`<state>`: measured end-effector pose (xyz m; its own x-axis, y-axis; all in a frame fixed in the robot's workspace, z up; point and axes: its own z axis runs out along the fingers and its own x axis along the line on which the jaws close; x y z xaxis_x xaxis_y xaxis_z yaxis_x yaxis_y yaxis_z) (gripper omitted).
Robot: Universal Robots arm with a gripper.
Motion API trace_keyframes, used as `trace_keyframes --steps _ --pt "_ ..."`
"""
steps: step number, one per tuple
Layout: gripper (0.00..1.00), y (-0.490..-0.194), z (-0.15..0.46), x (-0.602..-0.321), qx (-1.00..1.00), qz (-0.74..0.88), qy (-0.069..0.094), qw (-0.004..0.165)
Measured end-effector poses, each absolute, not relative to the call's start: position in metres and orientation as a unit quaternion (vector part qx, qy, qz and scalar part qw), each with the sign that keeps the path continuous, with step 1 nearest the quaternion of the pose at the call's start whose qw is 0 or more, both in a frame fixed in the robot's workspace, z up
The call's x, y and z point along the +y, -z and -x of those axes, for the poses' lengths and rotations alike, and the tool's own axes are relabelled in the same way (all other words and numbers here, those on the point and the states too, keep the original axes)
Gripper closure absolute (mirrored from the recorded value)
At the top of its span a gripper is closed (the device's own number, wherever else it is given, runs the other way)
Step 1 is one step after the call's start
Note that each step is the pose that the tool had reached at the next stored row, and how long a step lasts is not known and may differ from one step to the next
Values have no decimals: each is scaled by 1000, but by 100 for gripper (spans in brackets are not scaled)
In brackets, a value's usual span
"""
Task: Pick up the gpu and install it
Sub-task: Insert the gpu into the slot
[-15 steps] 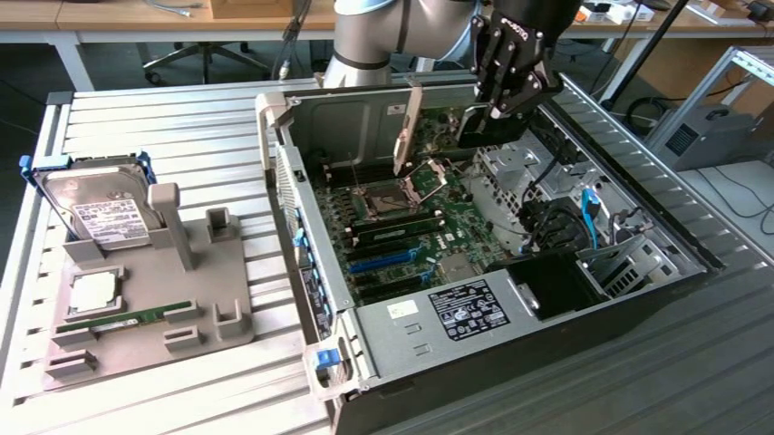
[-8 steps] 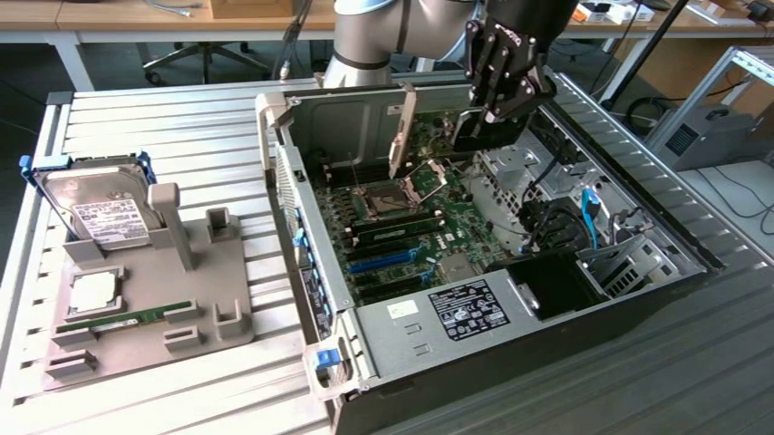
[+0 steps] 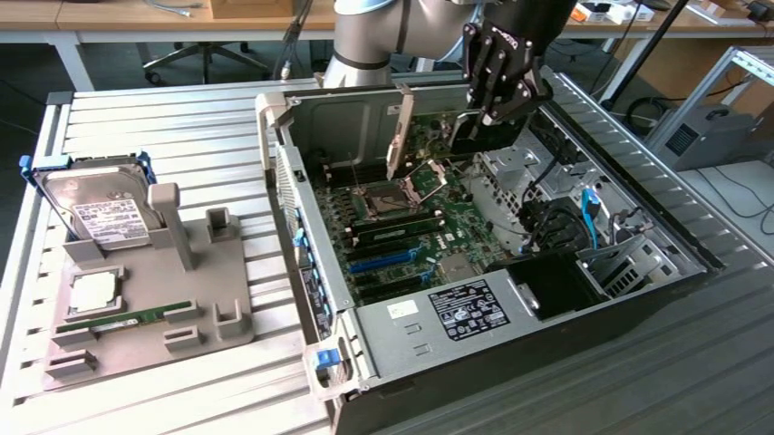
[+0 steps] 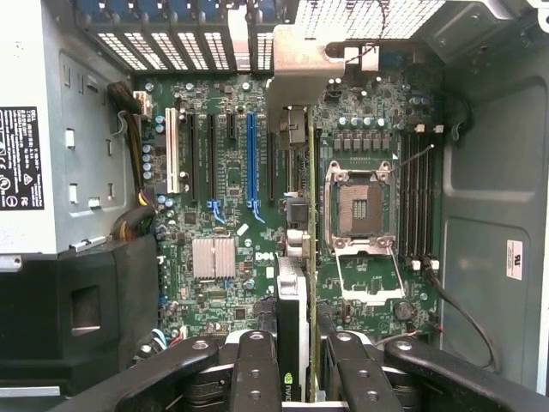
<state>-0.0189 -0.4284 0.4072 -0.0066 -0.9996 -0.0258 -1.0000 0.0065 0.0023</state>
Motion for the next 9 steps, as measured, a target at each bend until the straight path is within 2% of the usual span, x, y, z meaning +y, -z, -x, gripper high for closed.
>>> trace_keyframes --steps 9 --pt "73 -407 22 -428 709 705 -10 8"
